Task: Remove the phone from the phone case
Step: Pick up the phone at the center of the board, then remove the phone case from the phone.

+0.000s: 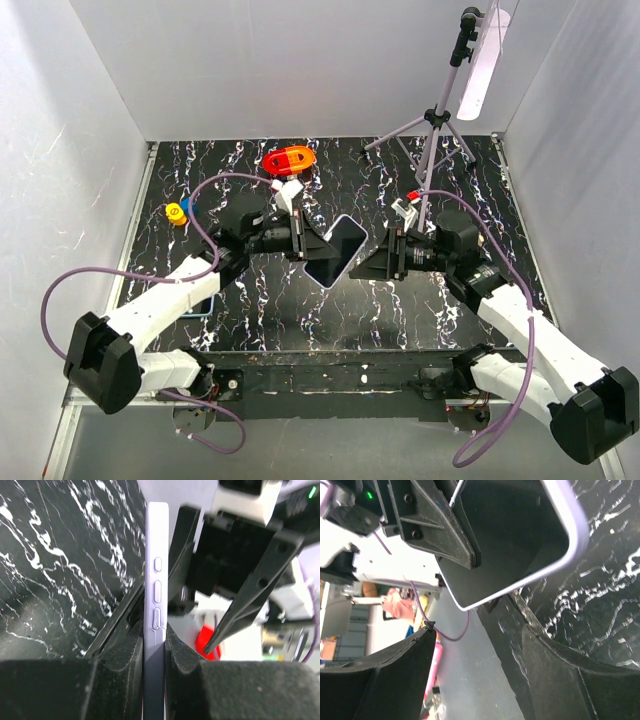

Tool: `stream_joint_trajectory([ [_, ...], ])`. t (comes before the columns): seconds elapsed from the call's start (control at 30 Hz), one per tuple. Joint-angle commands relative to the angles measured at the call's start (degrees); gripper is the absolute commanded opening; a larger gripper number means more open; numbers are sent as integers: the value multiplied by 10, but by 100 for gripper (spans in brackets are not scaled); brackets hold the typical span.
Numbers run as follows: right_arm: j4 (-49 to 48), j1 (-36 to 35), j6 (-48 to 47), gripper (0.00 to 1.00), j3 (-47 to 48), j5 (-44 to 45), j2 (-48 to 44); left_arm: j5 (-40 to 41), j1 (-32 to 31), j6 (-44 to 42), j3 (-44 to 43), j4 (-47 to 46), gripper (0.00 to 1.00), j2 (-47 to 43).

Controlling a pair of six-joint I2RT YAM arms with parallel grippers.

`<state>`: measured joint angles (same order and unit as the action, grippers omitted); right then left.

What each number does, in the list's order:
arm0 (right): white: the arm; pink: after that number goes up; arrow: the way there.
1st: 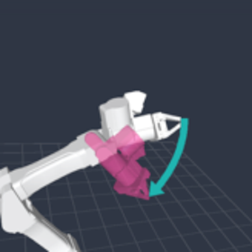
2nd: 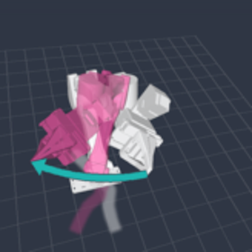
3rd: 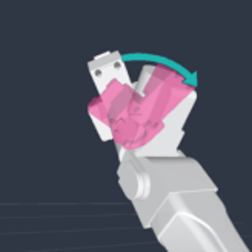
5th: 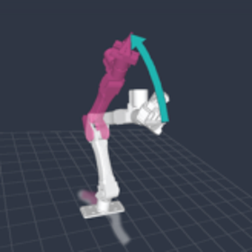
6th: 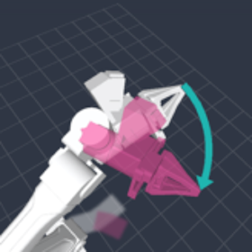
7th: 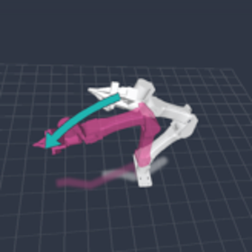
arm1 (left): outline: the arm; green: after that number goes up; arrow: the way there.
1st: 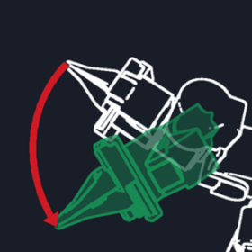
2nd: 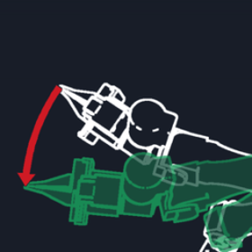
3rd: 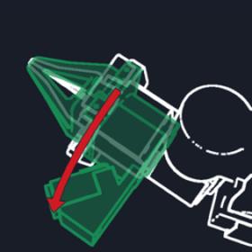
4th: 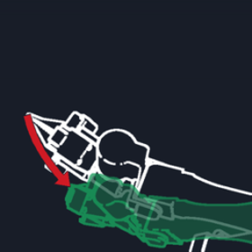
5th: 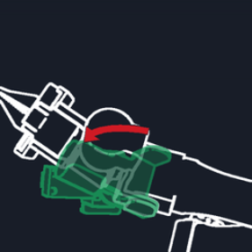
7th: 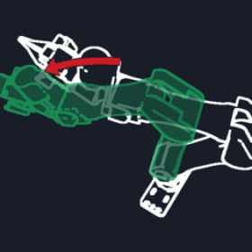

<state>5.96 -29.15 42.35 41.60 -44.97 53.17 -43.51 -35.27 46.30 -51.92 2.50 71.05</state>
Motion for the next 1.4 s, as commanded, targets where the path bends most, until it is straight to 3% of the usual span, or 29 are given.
stream_joint_trajectory([
  [0.0, -241, -32, 158, 74, -57, 34, 12, 140, 4, 196, 63, -167, 0, -62],
  [0.13, -315, -84, 200, 65, -74, 90, 38, 199, 3, 263, 94, -202, 0, -78],
  [0.27, -371, -111, 222, 60, -68, 103, 77, 193, 3, 316, 127, -275, 0, -66],
  [0.47, -390, -120, 230, 37, -51, 104, 112, 192, 0, 353, 168, -354, 0, -61],
  [0.8, -417, -118, 244, 41, -45, 104, 127, 218, -1, 336, 212, -391, 0, -94],
  [1.0, -429, -118, 248, 39, -43, 106, 136, 215, -1, 334, 226, -412, 0, -98],
  [1.13, -423, -115, 239, 17, -40, 97, 138, 213, -1, 329, 228, -408, 0, -100],
  [1.17, -417, -111, 233, 18, -39, 94, 136, 210, -1, 329, 230, -412, 0, -100],
  [1.23, -369, -92, 224, 29, -35, 97, 123, 203, -1, 329, 231, -415, 0, -100],
  [1.3, -350, -66, 228, 49, -48, 109, 96, 192, -1, 321, 229, -416, 0, -101],
  [1.37, -346, -43, 224, 59, -43, 101, 78, 178, -1, 318, 227, -420, 0, -98],
])
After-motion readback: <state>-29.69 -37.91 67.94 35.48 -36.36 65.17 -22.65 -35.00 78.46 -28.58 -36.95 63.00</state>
